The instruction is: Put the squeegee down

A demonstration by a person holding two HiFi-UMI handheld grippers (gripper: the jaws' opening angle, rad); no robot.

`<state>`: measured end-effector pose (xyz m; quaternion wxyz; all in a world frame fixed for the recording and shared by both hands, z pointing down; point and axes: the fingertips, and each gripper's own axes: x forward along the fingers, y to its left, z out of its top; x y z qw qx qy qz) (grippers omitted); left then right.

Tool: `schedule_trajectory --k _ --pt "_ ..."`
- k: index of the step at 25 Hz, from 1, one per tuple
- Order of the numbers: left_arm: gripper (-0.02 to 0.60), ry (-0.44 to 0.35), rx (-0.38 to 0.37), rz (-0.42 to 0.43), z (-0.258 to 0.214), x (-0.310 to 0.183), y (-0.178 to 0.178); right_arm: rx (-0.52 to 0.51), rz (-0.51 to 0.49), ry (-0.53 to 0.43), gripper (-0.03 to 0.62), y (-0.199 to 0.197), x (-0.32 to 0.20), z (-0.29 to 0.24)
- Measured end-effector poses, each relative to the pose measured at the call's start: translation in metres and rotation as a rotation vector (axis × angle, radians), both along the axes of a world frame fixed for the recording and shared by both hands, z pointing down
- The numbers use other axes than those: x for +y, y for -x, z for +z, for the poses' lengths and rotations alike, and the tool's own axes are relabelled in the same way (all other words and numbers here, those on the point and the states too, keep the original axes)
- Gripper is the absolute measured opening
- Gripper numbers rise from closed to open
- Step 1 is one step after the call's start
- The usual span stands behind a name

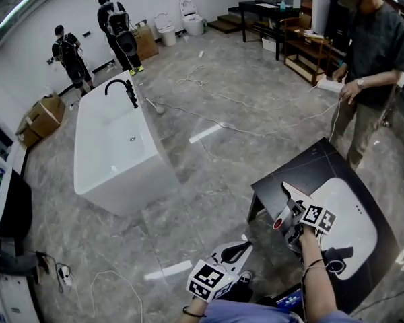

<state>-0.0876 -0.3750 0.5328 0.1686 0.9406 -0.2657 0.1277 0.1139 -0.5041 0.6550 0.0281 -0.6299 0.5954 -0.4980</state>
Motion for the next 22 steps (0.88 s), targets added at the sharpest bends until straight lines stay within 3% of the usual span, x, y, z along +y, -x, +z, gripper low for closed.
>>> schedule_trajectory --k 4,8,15,22 --pt "0.017 0.001 0.005 0.000 0.002 0.000 0.003 -0.010 -0.052 -0.102 0.253 0.019 0.009 -0.031" --pt "0.017 0.001 0.011 0.013 0.003 0.000 0.004 -0.036 -0.109 -0.203 0.185 0.047 0.032 -0.063" --pt "0.017 0.007 0.034 0.039 -0.002 0.004 0.003 -0.035 -0.244 -0.241 0.122 0.089 0.085 -0.091" --pt "0.017 0.024 0.052 0.077 0.002 0.014 -0.007 -0.023 -0.290 -0.277 0.083 0.106 0.130 -0.107"
